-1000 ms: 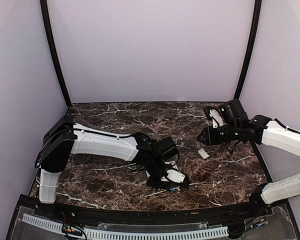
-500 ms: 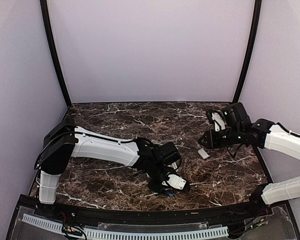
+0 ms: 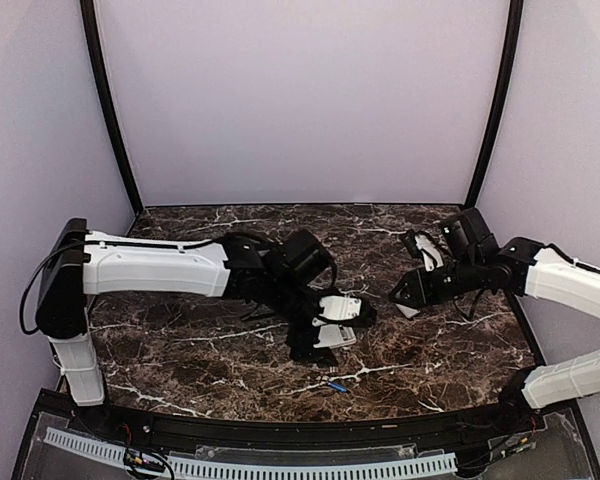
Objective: Load the batteries into the remote control
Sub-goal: Pick up the battery at the center of the board.
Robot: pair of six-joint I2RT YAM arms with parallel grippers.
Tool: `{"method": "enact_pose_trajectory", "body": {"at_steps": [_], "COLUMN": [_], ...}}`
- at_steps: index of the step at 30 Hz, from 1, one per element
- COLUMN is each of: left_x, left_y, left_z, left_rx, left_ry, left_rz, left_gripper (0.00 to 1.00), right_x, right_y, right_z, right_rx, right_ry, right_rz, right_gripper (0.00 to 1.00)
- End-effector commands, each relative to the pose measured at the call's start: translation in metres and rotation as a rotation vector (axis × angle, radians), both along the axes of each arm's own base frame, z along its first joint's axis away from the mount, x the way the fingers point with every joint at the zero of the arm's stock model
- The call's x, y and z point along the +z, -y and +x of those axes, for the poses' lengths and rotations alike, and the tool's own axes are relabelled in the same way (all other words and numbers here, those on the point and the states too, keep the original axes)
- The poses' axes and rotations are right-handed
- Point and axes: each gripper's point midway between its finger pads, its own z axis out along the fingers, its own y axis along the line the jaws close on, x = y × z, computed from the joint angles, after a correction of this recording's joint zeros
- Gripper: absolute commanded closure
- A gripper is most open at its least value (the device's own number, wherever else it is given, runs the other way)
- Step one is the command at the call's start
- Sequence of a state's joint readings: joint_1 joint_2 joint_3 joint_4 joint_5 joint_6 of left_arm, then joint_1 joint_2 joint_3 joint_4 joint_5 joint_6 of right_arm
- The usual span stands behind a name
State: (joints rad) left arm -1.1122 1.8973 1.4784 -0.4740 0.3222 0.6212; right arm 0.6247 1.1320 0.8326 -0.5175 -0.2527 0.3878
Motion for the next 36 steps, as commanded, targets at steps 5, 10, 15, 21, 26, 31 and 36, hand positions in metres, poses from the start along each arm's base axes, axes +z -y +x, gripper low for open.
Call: {"method": "enact_pose_trajectory", "body": {"at_steps": [5,10,15,21,26,31,36], "left_x": [0.092,0.056,0.041,0.040,0.040,0.039,0.038], "left_y": [-0.073,-0.144,-0.150,-0.150,-0.147,-0.145,-0.143], "left_z": [0.138,0.201,0.201,0.200,0.199,0.198,0.197], "left_rx": [0.729,1.148,1.163,1.143,1.124,1.109,1.099], "left_ry": [-0.256,-0.249,-0.286,-0.264,-0.271,-0.281,-0.283], "left_rz": [-0.463,-0.394,-0.376,-0.361,-0.362,-0.356,-0.350], "left_gripper": [0.05,0.04,0.04,0.04,0.04,0.04,0.04], "right_x": [-0.030,-0.060,-0.095,-0.121,-0.131,-0.139,-0.144], "right_y": [-0.055,-0.097,-0.119,-0.130,-0.139,-0.137,-0.135], "right_z": [-0.040,-0.072,-0.089,-0.097,-0.097,-0.103,-0.109], "right_rx": [0.251,0.453,0.582,0.658,0.674,0.692,0.710], "right_ry": [-0.035,-0.018,-0.035,-0.060,-0.064,-0.083,-0.106], "right_rz": [-0.126,-0.340,-0.586,-0.713,-0.723,-0.742,-0.746], "right_gripper": [0.58,0.49,0.48,0.54,0.61,0.67,0.73]}}
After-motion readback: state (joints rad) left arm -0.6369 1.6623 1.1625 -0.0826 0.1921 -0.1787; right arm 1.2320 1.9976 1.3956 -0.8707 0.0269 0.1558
